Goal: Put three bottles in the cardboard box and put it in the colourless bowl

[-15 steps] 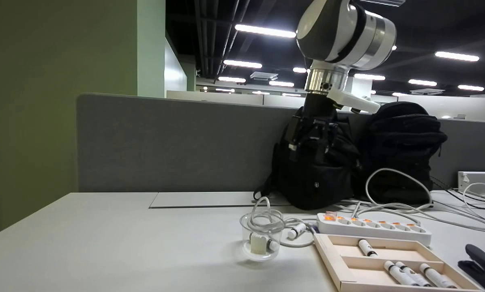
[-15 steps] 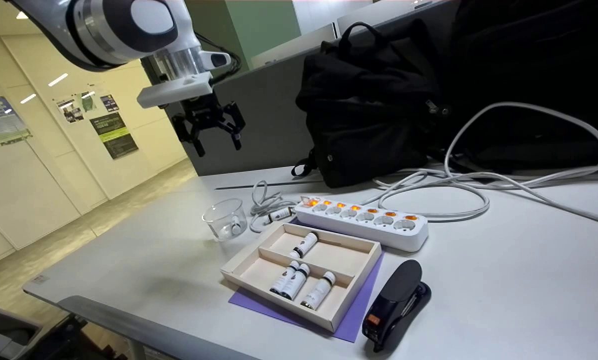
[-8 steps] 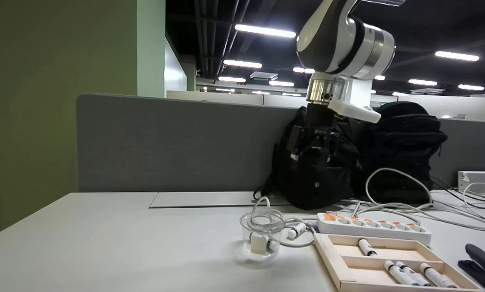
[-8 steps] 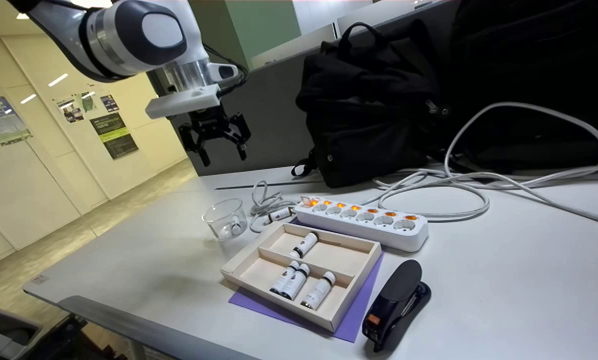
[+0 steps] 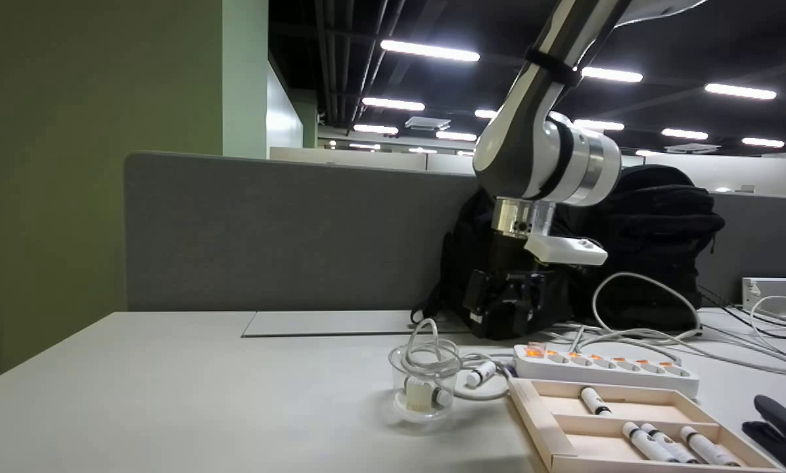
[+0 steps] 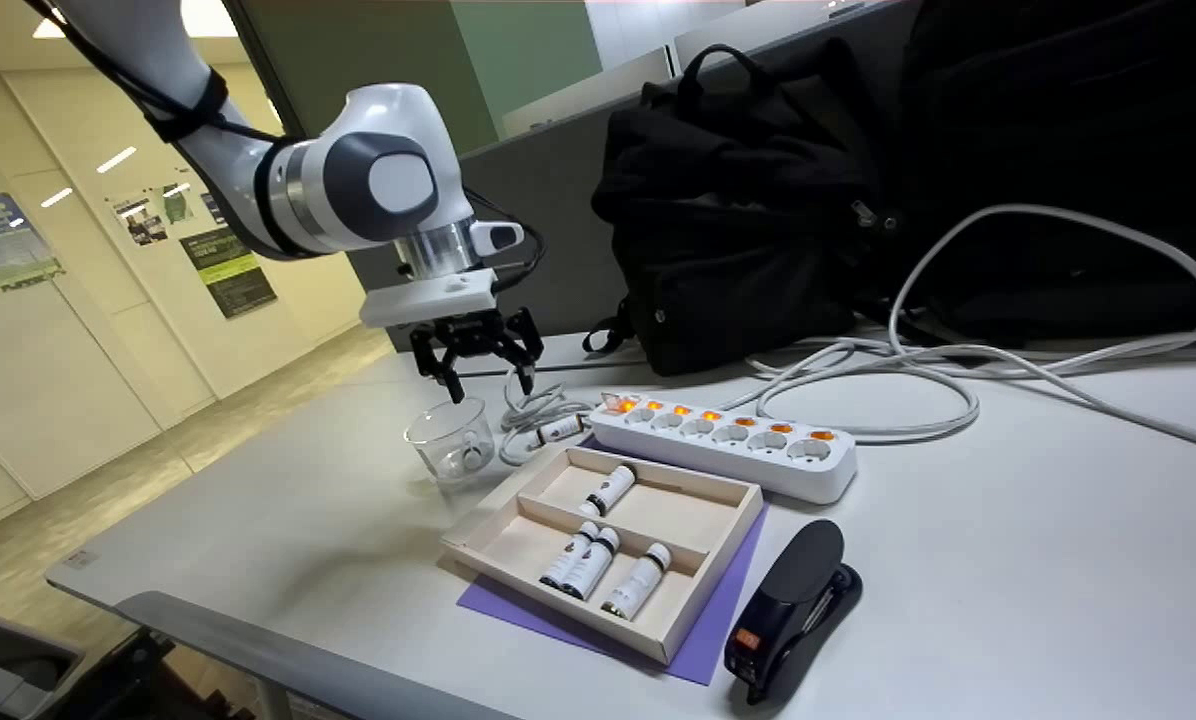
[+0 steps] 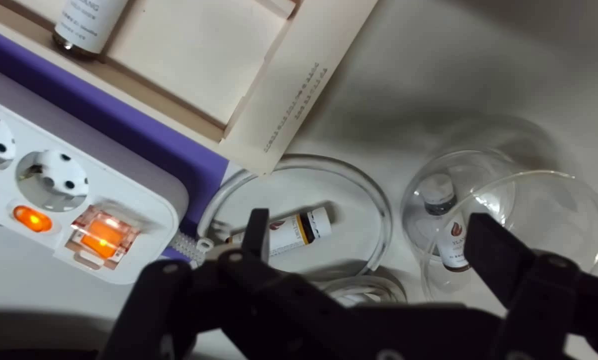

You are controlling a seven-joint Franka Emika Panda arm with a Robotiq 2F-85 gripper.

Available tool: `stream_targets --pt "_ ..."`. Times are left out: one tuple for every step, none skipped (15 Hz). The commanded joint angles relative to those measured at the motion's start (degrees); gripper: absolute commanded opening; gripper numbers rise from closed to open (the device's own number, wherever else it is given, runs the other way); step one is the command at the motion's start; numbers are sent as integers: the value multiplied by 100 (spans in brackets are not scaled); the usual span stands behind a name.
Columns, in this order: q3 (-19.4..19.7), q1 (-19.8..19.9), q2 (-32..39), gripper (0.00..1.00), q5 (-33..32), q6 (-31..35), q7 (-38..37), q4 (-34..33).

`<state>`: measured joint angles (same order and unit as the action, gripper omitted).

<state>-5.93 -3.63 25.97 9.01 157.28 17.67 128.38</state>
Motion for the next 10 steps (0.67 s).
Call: stream_targets --pt "-427 351 511 100 9 253 28 -364" --pt "-489 391 599 100 -21 327 -4 -412" --pt "-519 409 667 100 -65 404 -56 -446" --pt "-548 444 717 100 -91 497 -73 -469" --pt "-585 490 760 100 -91 559 -86 -488" --pt "-612 531 778 100 -94 614 -94 -499" --pt "-601 546 783 100 -116 675 -120 -505" --pt "-579 556 783 100 -144 728 -146 -515" --pt "-476 509 777 100 -206 771 -224 -529" --pt "-363 450 775 100 -230 878 -368 -536"
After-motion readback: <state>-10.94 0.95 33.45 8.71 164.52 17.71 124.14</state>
